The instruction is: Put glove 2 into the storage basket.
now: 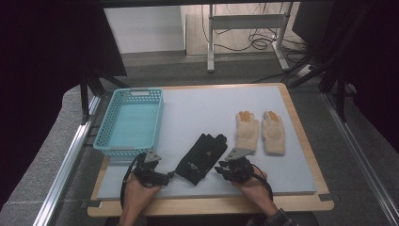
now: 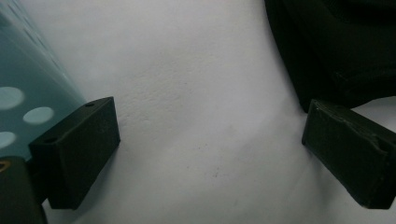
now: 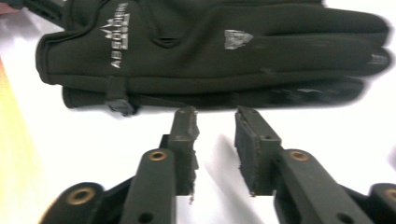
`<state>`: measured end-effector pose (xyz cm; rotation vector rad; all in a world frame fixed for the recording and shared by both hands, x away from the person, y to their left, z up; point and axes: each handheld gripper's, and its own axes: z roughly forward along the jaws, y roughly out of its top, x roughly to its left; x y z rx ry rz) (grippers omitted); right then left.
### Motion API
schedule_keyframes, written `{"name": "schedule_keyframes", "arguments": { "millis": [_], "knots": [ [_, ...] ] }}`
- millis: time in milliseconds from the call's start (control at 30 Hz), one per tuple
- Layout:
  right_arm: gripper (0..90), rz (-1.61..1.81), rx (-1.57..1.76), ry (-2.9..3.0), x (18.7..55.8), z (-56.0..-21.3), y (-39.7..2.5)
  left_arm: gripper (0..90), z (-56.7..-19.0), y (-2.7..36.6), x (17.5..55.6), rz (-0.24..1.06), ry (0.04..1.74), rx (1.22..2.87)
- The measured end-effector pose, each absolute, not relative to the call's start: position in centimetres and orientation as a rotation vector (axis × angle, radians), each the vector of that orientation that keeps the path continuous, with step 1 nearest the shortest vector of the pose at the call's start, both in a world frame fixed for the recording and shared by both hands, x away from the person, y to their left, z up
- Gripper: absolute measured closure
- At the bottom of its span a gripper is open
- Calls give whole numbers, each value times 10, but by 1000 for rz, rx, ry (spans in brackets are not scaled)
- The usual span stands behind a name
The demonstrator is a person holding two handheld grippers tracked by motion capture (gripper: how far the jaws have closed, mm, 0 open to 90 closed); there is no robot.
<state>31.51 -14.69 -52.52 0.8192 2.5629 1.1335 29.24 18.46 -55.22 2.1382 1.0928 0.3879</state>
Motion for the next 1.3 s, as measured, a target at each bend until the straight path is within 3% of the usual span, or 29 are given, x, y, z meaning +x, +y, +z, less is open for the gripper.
{"name": "schedule_keyframes", "arguments": {
  "millis": [100,400,567,1033,1300],
  "knots": [
    [590,1135,850,2520,316,-519,-162,41,-552,185,292,387,1093,2137],
    [253,1149,986,2419,322,-518,-222,41,-552,185,292,385,1093,2137],
    [151,1093,1035,2409,325,-525,-248,40,-552,185,293,383,1093,2137],
    [112,997,1019,2395,326,-533,-250,44,-547,187,288,353,1066,2166],
    [112,998,1025,2382,325,-534,-251,29,-520,177,279,295,993,2113]
  ]
}}
